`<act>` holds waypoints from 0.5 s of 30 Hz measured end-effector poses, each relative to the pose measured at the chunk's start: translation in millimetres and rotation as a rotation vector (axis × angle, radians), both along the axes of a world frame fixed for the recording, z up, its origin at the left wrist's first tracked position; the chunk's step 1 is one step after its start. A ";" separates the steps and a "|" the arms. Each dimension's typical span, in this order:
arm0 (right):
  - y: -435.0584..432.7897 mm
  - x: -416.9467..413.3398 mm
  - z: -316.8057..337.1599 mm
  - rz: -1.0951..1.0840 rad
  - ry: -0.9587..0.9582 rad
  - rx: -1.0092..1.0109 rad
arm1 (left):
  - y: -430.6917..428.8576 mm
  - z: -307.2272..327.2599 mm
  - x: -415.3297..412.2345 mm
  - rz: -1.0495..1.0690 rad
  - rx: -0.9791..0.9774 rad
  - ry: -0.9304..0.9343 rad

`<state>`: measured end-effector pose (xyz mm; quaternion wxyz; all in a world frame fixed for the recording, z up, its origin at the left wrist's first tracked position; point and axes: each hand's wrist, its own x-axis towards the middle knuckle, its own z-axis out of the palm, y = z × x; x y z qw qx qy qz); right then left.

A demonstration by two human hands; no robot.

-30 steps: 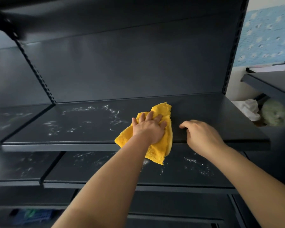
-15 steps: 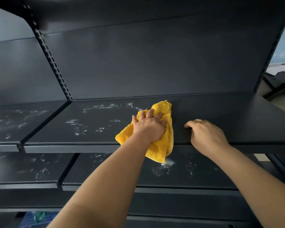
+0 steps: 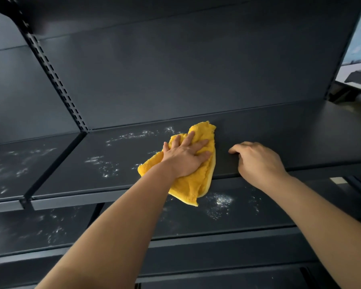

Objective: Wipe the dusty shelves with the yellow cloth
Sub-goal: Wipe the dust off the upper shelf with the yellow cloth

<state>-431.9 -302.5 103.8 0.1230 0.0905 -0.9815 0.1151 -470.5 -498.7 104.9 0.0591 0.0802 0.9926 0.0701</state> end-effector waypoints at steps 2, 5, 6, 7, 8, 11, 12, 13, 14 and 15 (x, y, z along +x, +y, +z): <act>0.6 -2.9 1.8 -0.005 0.003 0.007 | 3.2 -0.8 -4.5 0.010 -0.025 0.003; 2.1 -10.8 5.3 -0.007 0.017 0.003 | 9.9 -1.0 -13.6 0.030 -0.040 0.016; 2.0 -14.0 6.0 0.000 0.023 0.000 | 11.4 -0.7 -17.2 0.040 -0.042 0.016; 1.7 -17.3 6.4 0.010 0.026 0.001 | 13.0 -0.5 -21.5 0.053 -0.044 0.014; 1.3 -20.9 6.7 0.021 0.028 0.002 | 14.5 -0.1 -26.2 0.067 -0.045 0.012; 1.6 -32.7 6.3 0.053 0.021 -0.012 | 18.8 0.3 -41.2 0.119 -0.039 0.004; 2.3 -37.4 6.5 0.065 0.014 -0.014 | 20.0 0.3 -46.1 0.137 -0.041 0.005; 3.3 -42.1 6.9 0.079 0.005 -0.013 | 20.6 0.0 -50.8 0.152 -0.046 0.007; 3.7 -47.3 7.6 0.094 -0.008 -0.010 | 21.0 -0.2 -55.8 0.166 -0.050 0.009; 3.7 -52.2 8.7 0.109 -0.024 -0.006 | 21.0 -0.6 -61.0 0.179 -0.051 0.011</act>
